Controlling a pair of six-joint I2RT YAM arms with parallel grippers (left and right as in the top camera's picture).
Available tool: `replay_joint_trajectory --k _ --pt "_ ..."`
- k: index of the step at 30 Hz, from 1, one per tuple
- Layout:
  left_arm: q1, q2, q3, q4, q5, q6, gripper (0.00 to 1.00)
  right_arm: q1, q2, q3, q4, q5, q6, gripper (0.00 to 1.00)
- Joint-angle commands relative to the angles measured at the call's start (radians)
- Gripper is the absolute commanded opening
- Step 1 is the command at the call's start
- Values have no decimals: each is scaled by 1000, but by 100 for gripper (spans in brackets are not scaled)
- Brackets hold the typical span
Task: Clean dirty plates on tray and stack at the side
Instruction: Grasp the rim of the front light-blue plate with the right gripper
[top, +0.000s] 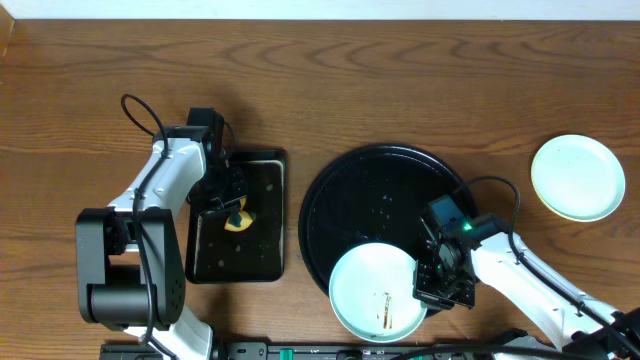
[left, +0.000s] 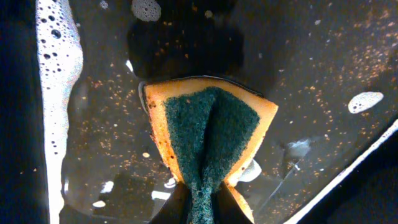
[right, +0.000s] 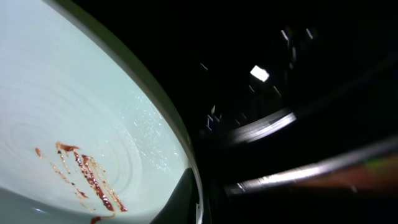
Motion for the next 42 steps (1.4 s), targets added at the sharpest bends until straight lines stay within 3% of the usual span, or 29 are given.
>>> replay_joint_trajectory --k 1,10,17,24,34,42 --pt "2 -9 -6 -3 16 18 8 11 -10 -7 50 15 16 1" --pt "3 -9 -6 4 -2 28 7 9 -10 -6 177 161 98 2" --pt "3 -5 -6 73 -228 -55 7 9 -10 -6 172 152 97 1" --pt "0 14 -8 108 -193 -54 8 9 -10 -6 177 137 96 2" --pt "-5 50 -93 216 -88 5 7 9 -10 -6 222 109 97 2" --pt "-5 87 -95 251 269 116 7 9 -10 -6 221 108 90 2"
